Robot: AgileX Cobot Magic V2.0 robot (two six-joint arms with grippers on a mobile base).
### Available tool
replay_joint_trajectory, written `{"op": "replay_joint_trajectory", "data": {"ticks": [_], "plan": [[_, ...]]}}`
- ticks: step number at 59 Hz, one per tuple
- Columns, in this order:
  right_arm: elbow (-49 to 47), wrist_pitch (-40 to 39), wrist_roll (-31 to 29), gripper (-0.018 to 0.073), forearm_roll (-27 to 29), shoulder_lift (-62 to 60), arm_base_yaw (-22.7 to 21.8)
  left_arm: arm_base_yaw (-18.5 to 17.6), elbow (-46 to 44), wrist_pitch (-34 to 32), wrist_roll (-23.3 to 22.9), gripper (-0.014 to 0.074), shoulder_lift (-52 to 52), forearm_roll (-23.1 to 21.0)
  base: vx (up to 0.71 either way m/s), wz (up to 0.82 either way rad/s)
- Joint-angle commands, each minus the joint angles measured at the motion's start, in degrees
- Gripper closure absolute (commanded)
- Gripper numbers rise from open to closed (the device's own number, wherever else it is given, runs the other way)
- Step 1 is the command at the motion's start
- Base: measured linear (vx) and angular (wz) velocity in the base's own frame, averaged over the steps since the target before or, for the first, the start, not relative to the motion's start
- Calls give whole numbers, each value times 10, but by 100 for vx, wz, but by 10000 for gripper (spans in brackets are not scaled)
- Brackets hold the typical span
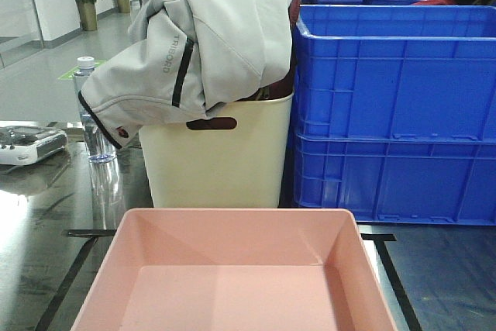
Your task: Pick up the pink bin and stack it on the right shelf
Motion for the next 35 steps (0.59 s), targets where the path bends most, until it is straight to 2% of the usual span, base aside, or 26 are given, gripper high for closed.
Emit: {"op": "replay_joint_trajectory", "data": {"ticks": [1, 26, 30, 35], "plan": [[-16, -34, -4, 571, -20, 4, 1, 1, 8, -49, -3, 602, -12, -1, 0, 0], [-10, -35, -4, 571, -27, 1, -2, 1, 8, -49, -3, 602, -12, -1, 0, 0], [10, -47, -4, 571, -28, -6, -30, 1, 8, -49, -3, 602, -12, -1, 0, 0], [52, -114, -4, 571, -28, -30, -80, 1, 8, -49, -3, 602, -12, -1, 0, 0]]}}
